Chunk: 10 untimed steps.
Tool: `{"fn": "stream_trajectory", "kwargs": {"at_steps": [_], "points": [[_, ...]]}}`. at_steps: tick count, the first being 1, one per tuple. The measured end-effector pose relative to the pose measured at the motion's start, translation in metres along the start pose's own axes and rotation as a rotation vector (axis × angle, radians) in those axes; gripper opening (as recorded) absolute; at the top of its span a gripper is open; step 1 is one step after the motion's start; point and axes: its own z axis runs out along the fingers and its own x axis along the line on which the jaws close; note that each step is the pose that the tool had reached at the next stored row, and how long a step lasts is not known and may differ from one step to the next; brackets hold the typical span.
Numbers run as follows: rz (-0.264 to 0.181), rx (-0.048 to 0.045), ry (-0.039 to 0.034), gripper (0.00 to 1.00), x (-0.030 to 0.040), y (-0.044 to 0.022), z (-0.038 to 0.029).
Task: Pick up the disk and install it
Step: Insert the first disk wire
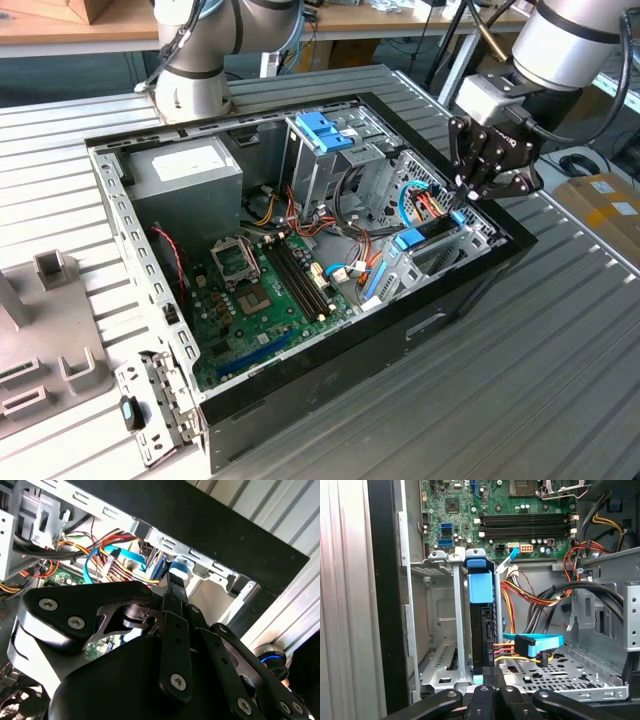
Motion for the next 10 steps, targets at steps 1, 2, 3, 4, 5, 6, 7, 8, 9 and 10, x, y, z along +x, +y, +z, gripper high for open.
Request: {"fn": "stream_trajectory", "kwargs": {"at_steps": [1,2,3,4,5,6,7,8,9,10], "points": [[0.000,0.0000,0.0001,0.10,-0.0016,-0.0002,0.0000],[0.000,0.0000,-0.0001,0.10,-0.0041,-0.0005,0.0001],[0.000,0.0000,0.0000,0.10,-0.0073,-0.0008,0.0001],[0.000,0.0000,0.0000,0.10,-0.0097,-0.0010,0.0002],[0.000,0.0000,0.0000,0.10,-0.0107,-0.0011,0.0002],[0.000,0.0000,0.0000,0.10,-0.0107,-0.0011,0.0002],[0.000,0.0000,-0.0001,0.10,-0.0105,-0.0008,0.0002],[0.000,0.0000,-0.0005,0.10,-0.0078,-0.0001,0.0001],[0.000,0.0000,-0.0006,0.10,-0.0026,0.0004,0.0000],[0.000,0.0000,-0.0007,0.10,0.0017,0.0009,0.0000]]}}
